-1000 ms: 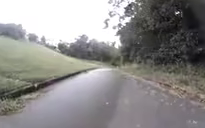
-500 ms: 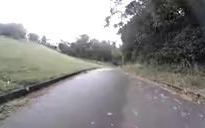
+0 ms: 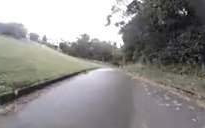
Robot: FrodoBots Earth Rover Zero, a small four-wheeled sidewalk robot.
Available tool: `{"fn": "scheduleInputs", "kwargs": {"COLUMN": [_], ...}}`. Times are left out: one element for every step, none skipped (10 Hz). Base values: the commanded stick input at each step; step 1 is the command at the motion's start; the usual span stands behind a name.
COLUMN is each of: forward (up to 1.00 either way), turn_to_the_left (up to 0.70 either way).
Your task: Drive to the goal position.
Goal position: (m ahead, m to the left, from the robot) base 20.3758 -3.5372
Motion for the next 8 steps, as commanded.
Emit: {"fn": "scheduleInputs", "kwargs": {"forward": [0.7,0.7,0.7,0.7,0.7,0.7,0.7,0.7], "turn_to_the_left": [0.0,0.0,0.0,0.0,0.0,0.0,0.0,0.0]}}
